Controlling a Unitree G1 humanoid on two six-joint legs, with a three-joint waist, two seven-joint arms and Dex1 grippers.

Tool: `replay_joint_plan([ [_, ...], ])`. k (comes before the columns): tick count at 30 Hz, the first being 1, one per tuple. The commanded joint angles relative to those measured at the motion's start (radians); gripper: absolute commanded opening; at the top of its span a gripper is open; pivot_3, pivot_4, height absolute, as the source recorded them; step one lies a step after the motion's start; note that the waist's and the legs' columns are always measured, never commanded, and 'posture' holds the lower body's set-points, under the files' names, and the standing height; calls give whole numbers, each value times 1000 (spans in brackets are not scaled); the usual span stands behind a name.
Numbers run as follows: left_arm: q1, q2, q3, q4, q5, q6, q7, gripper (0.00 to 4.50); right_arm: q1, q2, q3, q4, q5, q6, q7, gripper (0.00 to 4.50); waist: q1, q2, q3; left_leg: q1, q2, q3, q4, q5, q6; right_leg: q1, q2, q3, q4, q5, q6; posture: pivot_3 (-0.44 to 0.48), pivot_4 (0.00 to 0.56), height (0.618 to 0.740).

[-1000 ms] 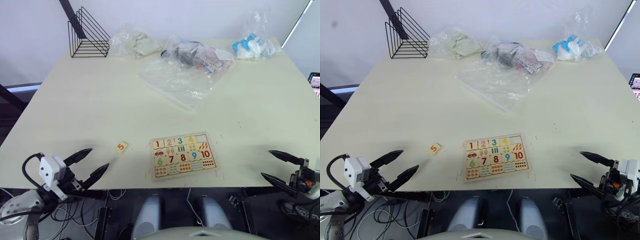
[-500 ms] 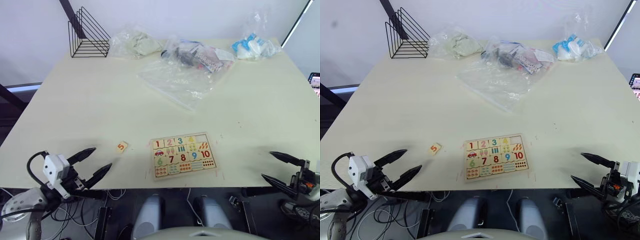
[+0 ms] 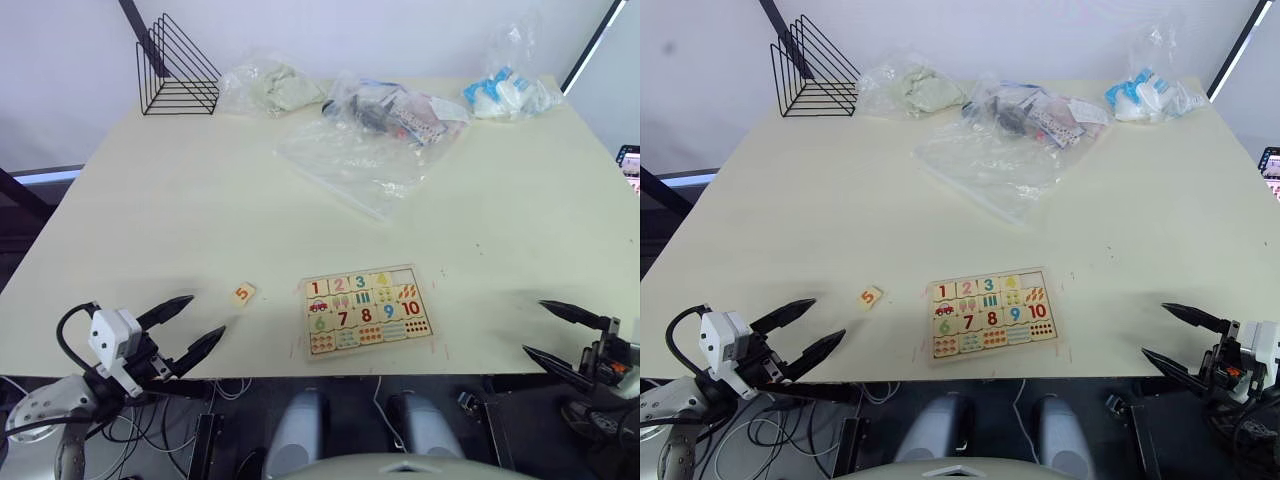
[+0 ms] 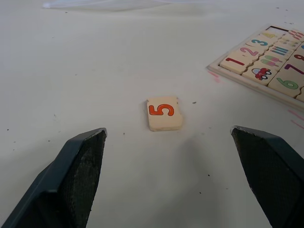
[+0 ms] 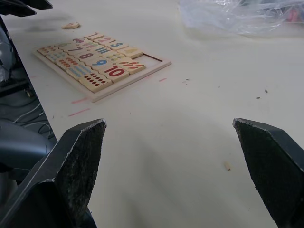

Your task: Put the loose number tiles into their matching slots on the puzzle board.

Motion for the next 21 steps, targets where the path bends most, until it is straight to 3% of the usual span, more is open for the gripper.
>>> replay_joint_plan([
  [1,11,-1,3,-33,-2,-10,12,4455,-13,-10,-18,-29,28,17,12,4500,0,0,0,0,0,0,0,0,0,0,0,0,0,0,0,0,150,740],
  [11,34,-50,-43,-191,40,109,222,4455,-111,-87,28,-116,100,156,134,4500,0,0,0,0,0,-3,0,0,0,0,0,1,0,0,0,0,150,740],
  [21,30,-84,-94,-324,94,267,423,4455,-155,-174,135,-148,169,166,138,4500,1,0,0,0,0,-4,0,0,0,0,0,0,0,0,0,0,150,740],
])
